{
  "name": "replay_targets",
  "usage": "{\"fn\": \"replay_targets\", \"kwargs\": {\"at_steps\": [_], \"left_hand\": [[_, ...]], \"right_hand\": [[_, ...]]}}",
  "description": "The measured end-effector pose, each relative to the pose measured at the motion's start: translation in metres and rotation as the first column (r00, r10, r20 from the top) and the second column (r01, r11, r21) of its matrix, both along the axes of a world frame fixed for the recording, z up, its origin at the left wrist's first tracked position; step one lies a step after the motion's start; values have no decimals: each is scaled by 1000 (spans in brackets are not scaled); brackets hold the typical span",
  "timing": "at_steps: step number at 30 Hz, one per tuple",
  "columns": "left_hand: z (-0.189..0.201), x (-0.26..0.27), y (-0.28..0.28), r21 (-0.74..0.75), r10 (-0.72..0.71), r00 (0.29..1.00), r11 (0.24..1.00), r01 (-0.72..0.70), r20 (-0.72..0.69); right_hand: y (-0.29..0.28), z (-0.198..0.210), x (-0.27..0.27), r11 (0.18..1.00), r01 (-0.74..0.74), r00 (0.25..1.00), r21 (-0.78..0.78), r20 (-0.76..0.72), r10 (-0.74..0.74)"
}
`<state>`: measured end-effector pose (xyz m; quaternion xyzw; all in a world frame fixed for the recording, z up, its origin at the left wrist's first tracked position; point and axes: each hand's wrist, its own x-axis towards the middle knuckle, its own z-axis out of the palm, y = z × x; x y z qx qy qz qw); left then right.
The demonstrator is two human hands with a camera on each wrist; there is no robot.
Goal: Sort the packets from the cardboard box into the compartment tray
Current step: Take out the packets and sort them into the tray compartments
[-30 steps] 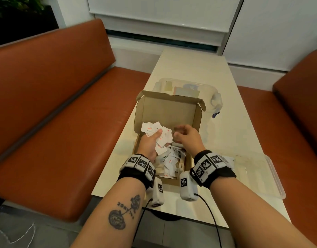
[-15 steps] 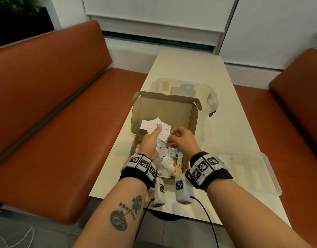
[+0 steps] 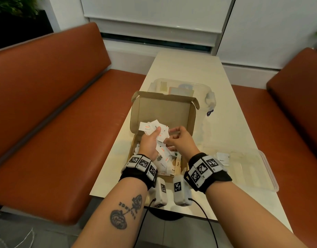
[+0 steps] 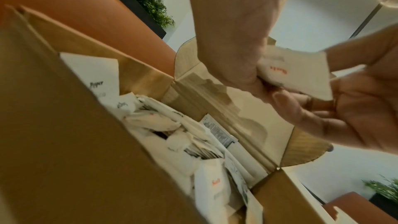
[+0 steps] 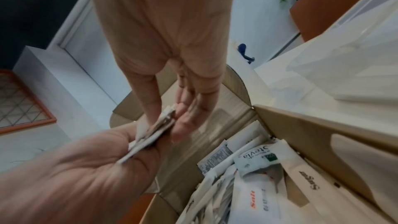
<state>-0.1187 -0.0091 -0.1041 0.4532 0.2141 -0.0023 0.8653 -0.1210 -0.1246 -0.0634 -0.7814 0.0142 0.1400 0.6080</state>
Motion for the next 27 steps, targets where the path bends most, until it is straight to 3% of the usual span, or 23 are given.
{"fn": "replay_targets", "kwargs": {"at_steps": [2,6,14,21,27], "left_hand": [[0,1,0,-3,27,999,1000,-27,26],[3,2,-6,-35,48,997,998,-46,54],[7,-4,-35,-71,-31,997,997,36,64],[14,-10,-73,-143,-117,990,982,127,78],[14,-9,-98,-127,-180,977,973,194,115]], "right_hand": [[-3,1,-3,1000,-20,997,-12,-72,19],[-16,2,-10,987,-76,984,144,-148,98],[-69,1,-9,992,-124,984,-10,-129,122],[-118,-2,-9,984,-70,992,-167,-117,51],[-162,0,-8,992,123,986,-27,-108,-125]]}}
